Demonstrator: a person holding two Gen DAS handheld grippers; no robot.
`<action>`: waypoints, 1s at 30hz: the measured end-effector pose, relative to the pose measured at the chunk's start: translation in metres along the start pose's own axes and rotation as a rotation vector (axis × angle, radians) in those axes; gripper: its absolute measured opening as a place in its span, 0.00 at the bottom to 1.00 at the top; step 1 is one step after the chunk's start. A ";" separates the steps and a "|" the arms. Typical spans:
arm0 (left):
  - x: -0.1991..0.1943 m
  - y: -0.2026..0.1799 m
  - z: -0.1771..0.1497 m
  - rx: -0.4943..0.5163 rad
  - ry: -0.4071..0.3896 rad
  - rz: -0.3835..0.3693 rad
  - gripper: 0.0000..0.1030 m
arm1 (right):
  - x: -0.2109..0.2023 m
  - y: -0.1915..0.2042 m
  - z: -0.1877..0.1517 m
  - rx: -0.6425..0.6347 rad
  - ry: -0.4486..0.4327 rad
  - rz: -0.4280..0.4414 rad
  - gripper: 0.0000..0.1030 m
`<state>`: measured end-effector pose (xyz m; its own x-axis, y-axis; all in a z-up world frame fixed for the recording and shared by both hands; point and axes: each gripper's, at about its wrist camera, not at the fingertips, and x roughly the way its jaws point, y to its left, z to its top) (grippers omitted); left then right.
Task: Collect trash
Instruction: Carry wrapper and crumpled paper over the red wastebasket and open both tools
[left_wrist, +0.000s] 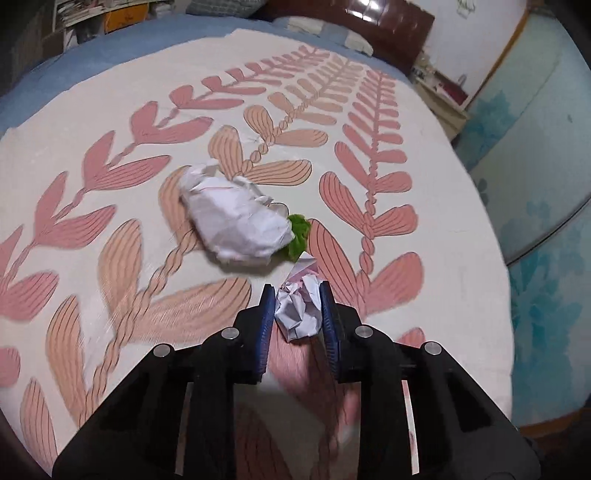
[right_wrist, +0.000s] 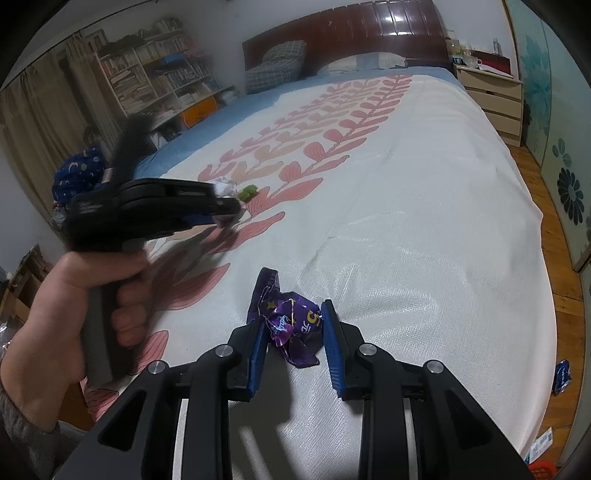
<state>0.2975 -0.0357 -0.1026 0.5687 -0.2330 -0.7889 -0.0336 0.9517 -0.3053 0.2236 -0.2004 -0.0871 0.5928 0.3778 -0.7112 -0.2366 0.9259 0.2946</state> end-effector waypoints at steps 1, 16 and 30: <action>-0.007 0.000 -0.003 -0.003 -0.013 -0.002 0.23 | 0.000 -0.001 0.000 0.002 0.000 0.002 0.27; -0.182 -0.090 -0.087 0.148 -0.178 0.039 0.24 | -0.092 -0.031 -0.013 0.065 -0.074 0.045 0.26; -0.212 -0.305 -0.173 0.433 -0.147 -0.247 0.24 | -0.341 -0.225 -0.082 0.249 -0.221 -0.232 0.26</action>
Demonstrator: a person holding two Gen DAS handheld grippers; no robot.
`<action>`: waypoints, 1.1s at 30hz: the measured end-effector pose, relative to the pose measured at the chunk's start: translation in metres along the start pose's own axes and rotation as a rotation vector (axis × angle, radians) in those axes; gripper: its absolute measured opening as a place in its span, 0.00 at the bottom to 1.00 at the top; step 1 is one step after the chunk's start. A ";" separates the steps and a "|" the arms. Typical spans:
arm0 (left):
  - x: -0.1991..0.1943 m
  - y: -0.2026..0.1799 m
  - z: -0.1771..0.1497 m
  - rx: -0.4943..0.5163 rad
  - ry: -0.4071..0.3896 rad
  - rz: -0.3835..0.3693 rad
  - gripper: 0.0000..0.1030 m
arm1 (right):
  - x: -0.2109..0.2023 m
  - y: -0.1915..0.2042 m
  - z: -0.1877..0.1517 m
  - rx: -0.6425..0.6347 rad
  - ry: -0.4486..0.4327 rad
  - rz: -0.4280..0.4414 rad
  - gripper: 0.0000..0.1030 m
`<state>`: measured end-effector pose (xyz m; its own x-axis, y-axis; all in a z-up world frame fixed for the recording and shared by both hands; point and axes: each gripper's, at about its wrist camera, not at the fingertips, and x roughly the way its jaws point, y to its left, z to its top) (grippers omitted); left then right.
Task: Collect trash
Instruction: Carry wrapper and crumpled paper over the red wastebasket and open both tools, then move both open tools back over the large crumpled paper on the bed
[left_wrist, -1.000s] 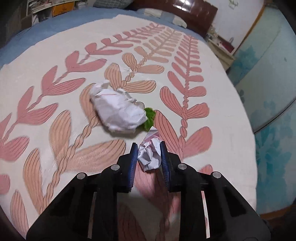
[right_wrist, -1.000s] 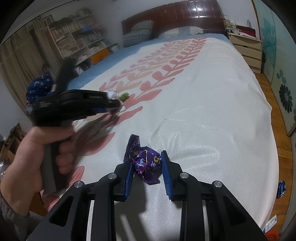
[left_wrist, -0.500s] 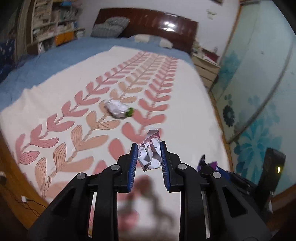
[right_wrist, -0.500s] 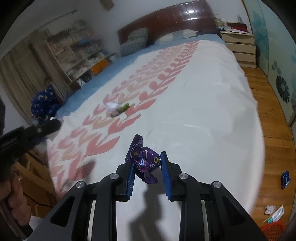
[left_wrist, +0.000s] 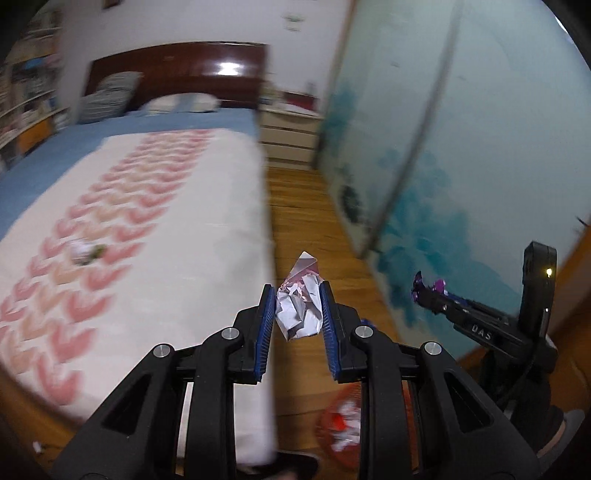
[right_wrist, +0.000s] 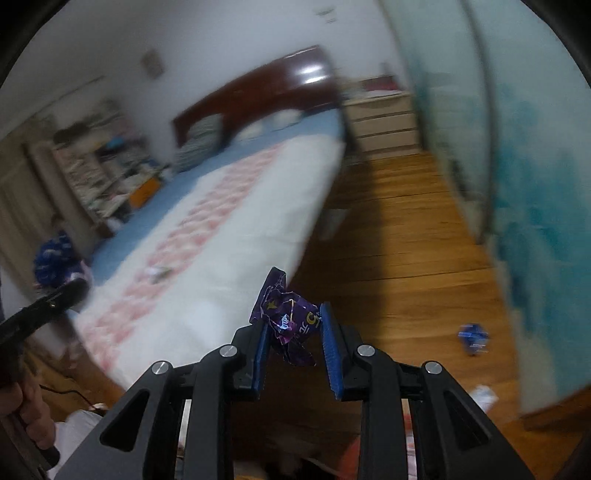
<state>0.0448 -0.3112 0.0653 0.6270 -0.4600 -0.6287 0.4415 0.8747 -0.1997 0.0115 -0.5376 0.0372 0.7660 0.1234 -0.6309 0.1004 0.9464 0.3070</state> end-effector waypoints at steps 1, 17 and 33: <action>0.007 -0.015 -0.001 0.016 0.012 -0.021 0.24 | -0.012 -0.018 -0.003 0.012 0.001 -0.023 0.26; 0.227 -0.149 -0.158 0.127 0.675 -0.157 0.24 | 0.036 -0.176 -0.184 0.252 0.351 -0.231 0.26; 0.248 -0.149 -0.173 0.147 0.756 -0.079 0.62 | 0.051 -0.194 -0.204 0.361 0.377 -0.228 0.55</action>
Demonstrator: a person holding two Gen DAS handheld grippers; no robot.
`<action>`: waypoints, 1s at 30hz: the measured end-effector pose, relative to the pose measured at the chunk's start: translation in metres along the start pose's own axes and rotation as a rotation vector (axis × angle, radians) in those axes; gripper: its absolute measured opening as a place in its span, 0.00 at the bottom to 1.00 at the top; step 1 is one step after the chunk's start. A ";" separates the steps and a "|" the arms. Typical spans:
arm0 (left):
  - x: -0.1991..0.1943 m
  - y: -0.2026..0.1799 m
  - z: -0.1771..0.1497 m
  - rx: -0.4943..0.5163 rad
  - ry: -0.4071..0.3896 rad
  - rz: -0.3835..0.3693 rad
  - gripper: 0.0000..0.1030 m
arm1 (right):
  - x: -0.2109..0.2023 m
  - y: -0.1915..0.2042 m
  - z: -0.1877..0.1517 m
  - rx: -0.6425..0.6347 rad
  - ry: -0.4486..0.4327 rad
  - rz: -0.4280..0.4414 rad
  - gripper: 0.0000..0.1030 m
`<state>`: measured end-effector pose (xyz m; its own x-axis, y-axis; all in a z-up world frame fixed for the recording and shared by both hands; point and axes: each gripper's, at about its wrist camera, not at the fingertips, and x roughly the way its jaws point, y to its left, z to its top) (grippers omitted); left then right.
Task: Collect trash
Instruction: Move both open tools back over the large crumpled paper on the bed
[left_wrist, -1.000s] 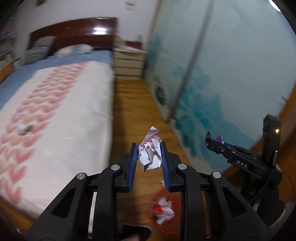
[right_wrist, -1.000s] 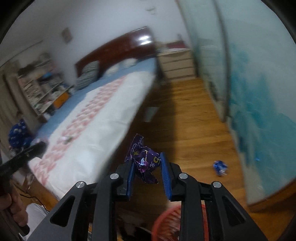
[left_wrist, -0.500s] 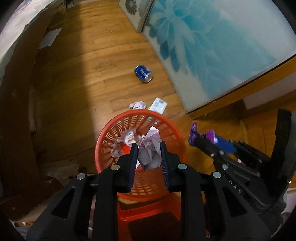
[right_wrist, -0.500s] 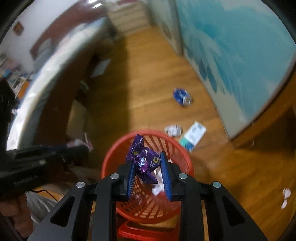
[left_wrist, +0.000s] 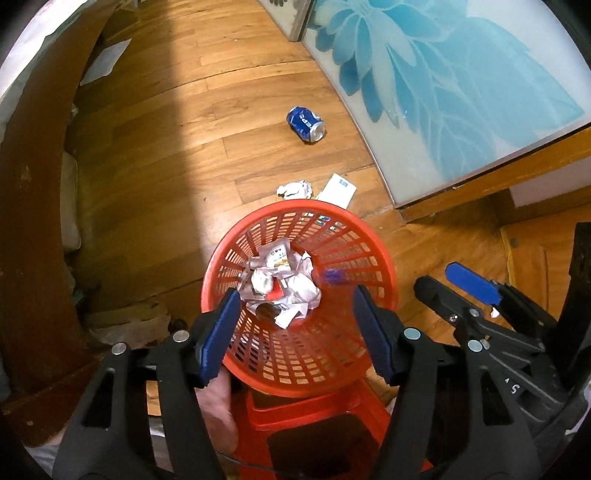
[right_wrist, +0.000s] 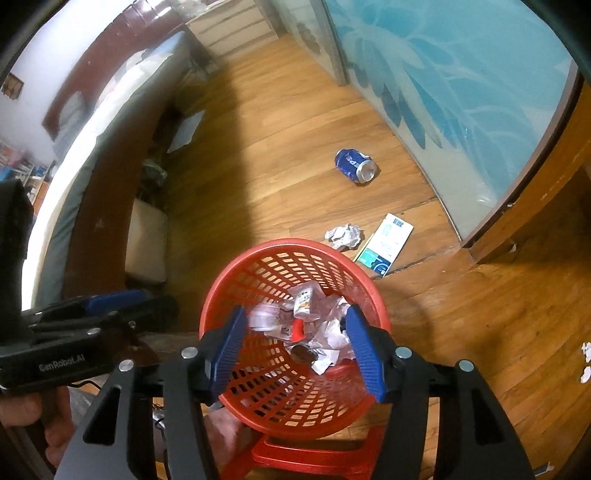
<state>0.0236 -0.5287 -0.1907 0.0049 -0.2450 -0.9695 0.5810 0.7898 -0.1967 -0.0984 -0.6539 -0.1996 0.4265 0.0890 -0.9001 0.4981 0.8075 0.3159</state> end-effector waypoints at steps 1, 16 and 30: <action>0.000 -0.001 0.001 0.001 -0.001 0.000 0.62 | -0.001 0.001 0.001 -0.001 -0.002 -0.002 0.55; -0.070 0.010 -0.004 0.059 -0.201 0.051 0.62 | -0.041 0.067 0.026 -0.091 -0.119 -0.073 0.55; -0.294 0.239 -0.063 -0.204 -0.752 0.203 0.70 | -0.069 0.291 0.091 -0.335 -0.281 0.123 0.57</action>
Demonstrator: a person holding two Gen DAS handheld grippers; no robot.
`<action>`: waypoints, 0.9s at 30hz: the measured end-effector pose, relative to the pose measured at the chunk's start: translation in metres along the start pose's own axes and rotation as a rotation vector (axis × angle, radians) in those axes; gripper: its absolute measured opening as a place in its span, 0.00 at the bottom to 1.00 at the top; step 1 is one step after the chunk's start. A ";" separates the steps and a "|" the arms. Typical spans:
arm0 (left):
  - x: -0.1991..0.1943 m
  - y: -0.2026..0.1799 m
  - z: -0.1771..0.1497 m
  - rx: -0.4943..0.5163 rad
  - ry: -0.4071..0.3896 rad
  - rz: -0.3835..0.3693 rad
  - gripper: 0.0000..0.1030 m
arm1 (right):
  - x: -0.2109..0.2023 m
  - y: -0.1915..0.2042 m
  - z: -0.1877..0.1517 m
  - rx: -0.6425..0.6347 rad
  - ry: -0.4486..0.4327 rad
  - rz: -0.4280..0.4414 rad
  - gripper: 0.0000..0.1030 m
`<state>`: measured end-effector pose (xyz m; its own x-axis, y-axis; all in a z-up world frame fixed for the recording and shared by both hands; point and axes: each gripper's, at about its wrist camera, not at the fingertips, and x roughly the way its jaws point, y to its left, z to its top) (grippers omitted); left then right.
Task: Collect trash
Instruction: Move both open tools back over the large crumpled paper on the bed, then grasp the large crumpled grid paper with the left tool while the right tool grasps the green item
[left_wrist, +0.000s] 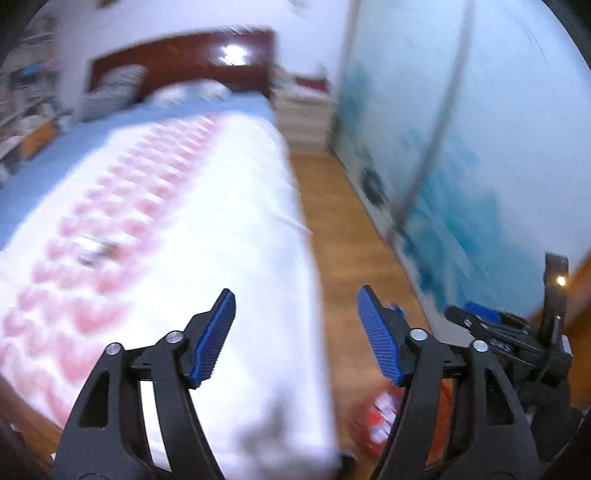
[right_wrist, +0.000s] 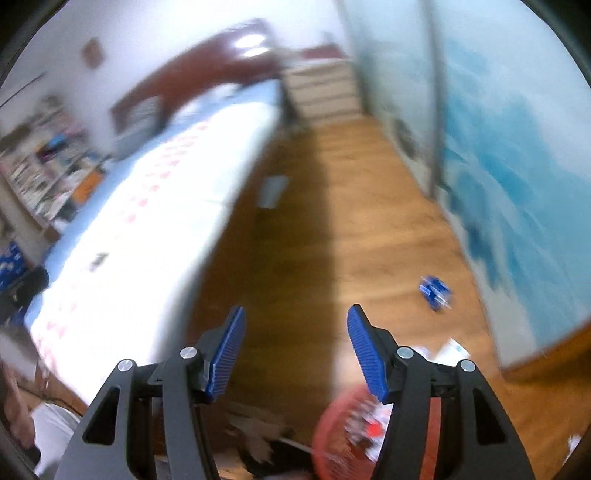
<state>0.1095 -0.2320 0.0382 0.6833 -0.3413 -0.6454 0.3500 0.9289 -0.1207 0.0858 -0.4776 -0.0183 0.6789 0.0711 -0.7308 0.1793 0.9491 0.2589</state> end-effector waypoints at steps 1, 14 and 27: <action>-0.006 0.030 0.004 -0.026 -0.036 0.021 0.73 | 0.007 0.020 0.008 -0.025 -0.008 0.019 0.57; 0.047 0.293 -0.016 -0.396 0.000 0.126 0.74 | 0.139 0.282 0.045 -0.268 0.038 0.225 0.57; 0.165 0.329 0.021 -0.438 0.103 0.130 0.78 | 0.198 0.320 -0.009 -0.317 0.097 0.163 0.66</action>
<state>0.3512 0.0142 -0.0919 0.6286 -0.2226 -0.7452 -0.0530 0.9437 -0.3265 0.2711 -0.1570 -0.0860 0.6069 0.2431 -0.7567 -0.1649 0.9699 0.1793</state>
